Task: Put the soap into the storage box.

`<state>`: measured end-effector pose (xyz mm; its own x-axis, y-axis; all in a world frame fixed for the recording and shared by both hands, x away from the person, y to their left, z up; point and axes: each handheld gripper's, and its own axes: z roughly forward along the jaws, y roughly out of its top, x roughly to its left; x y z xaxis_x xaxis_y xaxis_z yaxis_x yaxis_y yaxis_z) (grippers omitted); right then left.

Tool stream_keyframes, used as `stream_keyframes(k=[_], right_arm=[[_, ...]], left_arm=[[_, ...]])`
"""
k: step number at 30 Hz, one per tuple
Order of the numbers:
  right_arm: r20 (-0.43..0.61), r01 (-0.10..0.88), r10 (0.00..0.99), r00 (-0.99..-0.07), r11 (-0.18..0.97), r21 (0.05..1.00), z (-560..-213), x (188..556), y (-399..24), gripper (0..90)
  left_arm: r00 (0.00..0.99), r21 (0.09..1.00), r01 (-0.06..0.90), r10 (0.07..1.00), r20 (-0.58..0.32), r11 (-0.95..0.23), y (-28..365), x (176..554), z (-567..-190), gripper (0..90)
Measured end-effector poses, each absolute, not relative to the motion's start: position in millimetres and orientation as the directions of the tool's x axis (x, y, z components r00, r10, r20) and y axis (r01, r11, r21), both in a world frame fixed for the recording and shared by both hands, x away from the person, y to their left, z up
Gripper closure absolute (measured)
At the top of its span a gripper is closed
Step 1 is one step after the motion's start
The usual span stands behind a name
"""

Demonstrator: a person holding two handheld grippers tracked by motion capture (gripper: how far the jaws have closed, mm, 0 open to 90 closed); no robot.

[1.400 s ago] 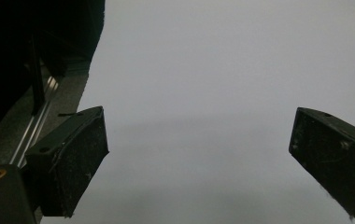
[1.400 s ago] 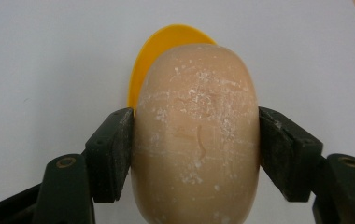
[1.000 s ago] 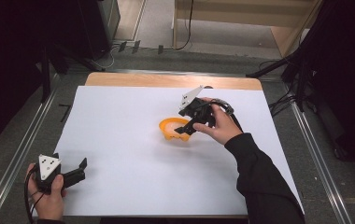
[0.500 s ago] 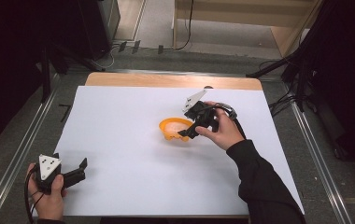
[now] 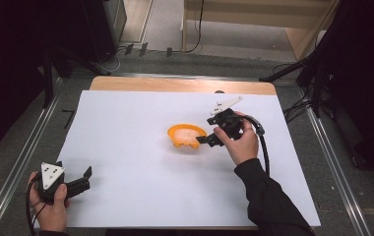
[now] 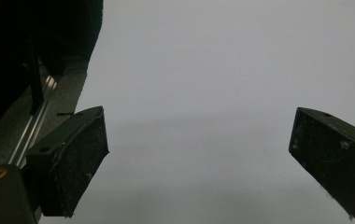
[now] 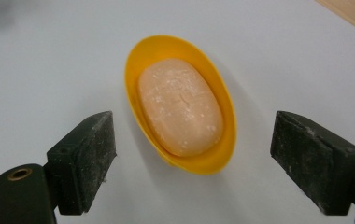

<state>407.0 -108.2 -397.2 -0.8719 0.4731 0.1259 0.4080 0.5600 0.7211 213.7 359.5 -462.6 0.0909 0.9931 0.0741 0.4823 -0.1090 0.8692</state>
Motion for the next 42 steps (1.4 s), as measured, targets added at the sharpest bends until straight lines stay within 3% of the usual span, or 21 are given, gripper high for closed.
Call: stream_keyframes(k=[7, 9, 10, 15, 19, 22, 28, 34, 42], right_arm=[[0.057, 0.372, 0.474, -0.879, 0.606, 0.703, -409.9, 398.8, -111.8, 13.2], [0.051, 0.367, 0.493, -0.868, 0.571, 0.734, -410.8, 394.9, -116.2, 10.7], [0.054, 0.360, 0.501, -0.864, 0.538, 0.762, -410.8, 393.1, -120.8, 5.4], [0.074, 0.375, 0.531, -0.844, 0.486, 0.789, -411.5, 385.2, -134.7, 0.0], [0.090, 0.397, 0.540, -0.837, 0.485, 0.779, -414.9, 378.7, -142.7, 1.7], [0.069, 0.386, 0.551, -0.832, 0.484, 0.786, -417.6, 371.7, -150.5, 12.4], [0.097, 0.411, 0.564, -0.820, 0.461, 0.786, -429.2, 365.1, -162.8, 8.5], [0.125, 0.411, 0.538, -0.834, 0.454, 0.791, -434.0, 354.4, -172.3, 13.9], [0.077, 0.398, 0.577, -0.813, 0.455, 0.797, -442.0, 346.0, -182.7, 13.0]], left_arm=[[0.097, 0.873, 0.476, 0.993, 0.070, -0.108, 359.6, 213.2, -462.5, 4.9], [0.098, 0.873, 0.476, 0.993, 0.069, -0.108, 359.6, 213.1, -462.5, 4.9], [0.097, 0.872, 0.477, 0.993, 0.070, -0.108, 359.6, 213.2, -462.5, 4.9], [0.098, 0.872, 0.477, 0.993, 0.073, -0.111, 359.3, 213.0, -462.5, 4.9], [0.102, 0.871, 0.478, 0.992, 0.077, -0.116, 359.3, 212.9, -462.3, 4.9], [0.103, 0.870, 0.478, 0.991, 0.081, -0.120, 358.9, 212.9, -462.4, 5.0], [0.103, 0.870, 0.478, 0.991, 0.081, -0.120, 358.9, 212.9, -462.4, 4.9], [0.102, 0.871, 0.476, 0.991, 0.081, -0.120, 358.6, 212.9, -462.6, 5.0], [0.102, 0.870, 0.478, 0.991, 0.084, -0.123, 358.1, 213.1, -462.6, 5.3]])
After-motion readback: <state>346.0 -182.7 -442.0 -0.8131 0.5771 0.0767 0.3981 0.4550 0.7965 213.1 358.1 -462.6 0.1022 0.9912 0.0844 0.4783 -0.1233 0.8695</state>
